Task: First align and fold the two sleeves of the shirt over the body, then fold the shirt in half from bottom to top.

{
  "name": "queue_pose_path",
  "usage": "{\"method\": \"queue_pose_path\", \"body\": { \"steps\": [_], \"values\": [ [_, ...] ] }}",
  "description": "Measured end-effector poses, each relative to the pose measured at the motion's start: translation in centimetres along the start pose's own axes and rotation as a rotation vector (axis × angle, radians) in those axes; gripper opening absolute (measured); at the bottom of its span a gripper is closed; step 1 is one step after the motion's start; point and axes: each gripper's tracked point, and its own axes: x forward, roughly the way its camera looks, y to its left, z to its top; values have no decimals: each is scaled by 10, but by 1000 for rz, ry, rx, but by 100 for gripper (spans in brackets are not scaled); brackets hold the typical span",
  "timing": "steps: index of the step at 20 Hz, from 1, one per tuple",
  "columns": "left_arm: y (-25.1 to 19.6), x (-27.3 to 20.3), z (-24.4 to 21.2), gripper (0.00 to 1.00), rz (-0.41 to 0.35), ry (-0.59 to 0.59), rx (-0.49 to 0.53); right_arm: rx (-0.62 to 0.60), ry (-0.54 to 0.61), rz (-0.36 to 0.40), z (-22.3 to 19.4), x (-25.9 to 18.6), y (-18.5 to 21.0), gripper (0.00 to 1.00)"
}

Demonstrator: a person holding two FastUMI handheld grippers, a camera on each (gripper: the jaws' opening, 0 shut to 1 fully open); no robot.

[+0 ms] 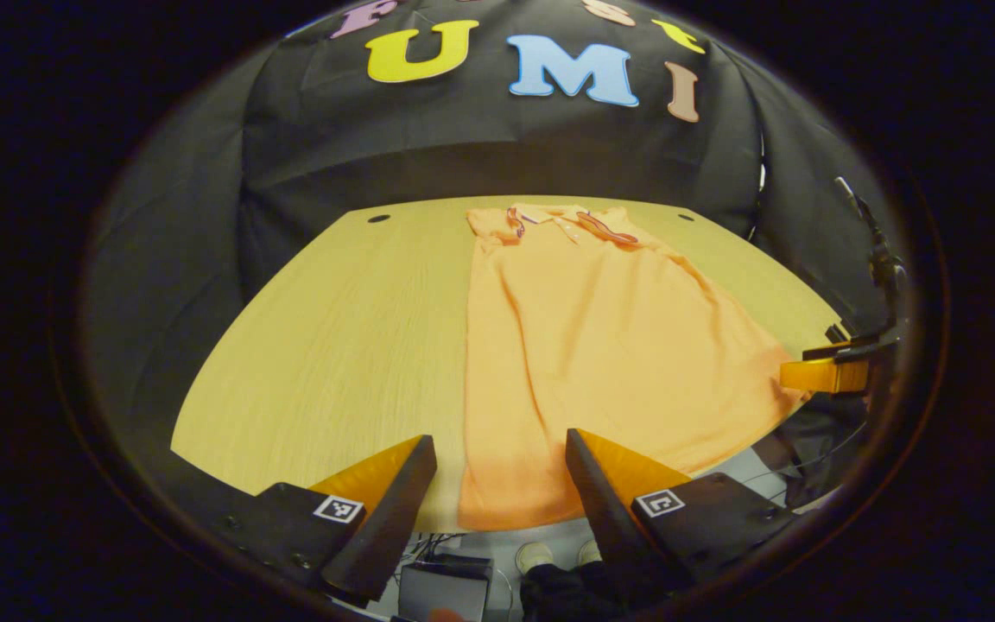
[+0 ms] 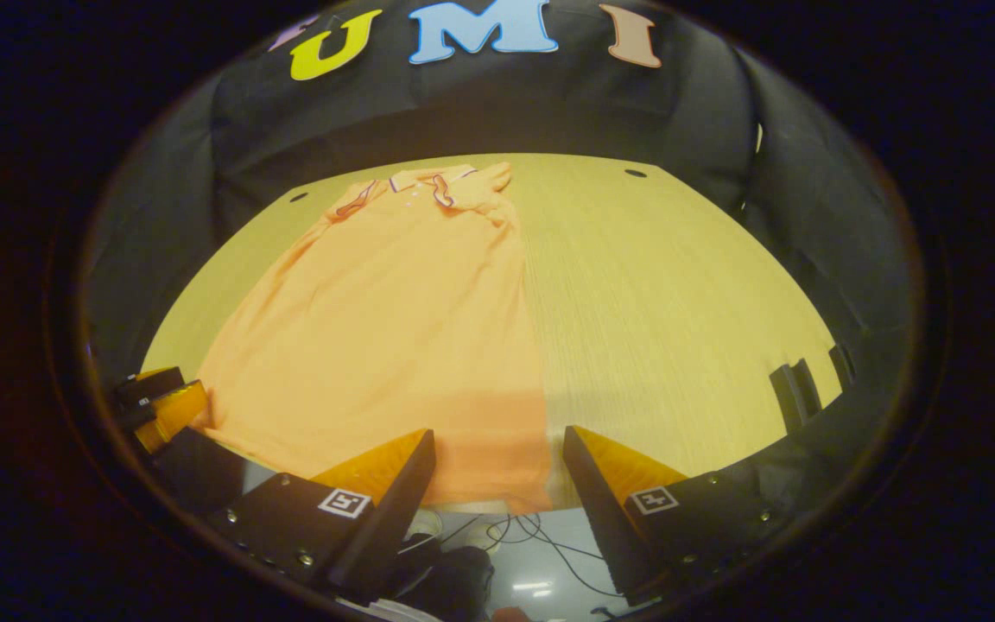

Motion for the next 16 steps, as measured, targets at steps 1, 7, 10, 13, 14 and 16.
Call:
{"method": "queue_pose_path", "body": {
  "steps": [1, 7, 10, 13, 14, 16],
  "values": [
    [-2, -1, -5, 99, 1, 8, 4, -2, 4, -1, -4, -1, 0, 93],
    [-8, 4, -14, 99, 18, 17, 13, -32, 7, 0, -18, -3, 4, 94],
    [-10, 6, -14, 99, 32, 28, 1, -33, -8, 1, -17, -4, 5, 94],
    [-24, 8, -14, 77, 10, 29, 29, -14, -15, -1, -20, -3, 7, 71],
    [-31, 7, -14, 70, -1, 28, 49, -9, -14, -3, -19, -3, 8, 61],
    [-41, 10, -12, 43, -19, 19, 77, -33, -14, 11, -19, -2, 11, 49]
  ]
}}
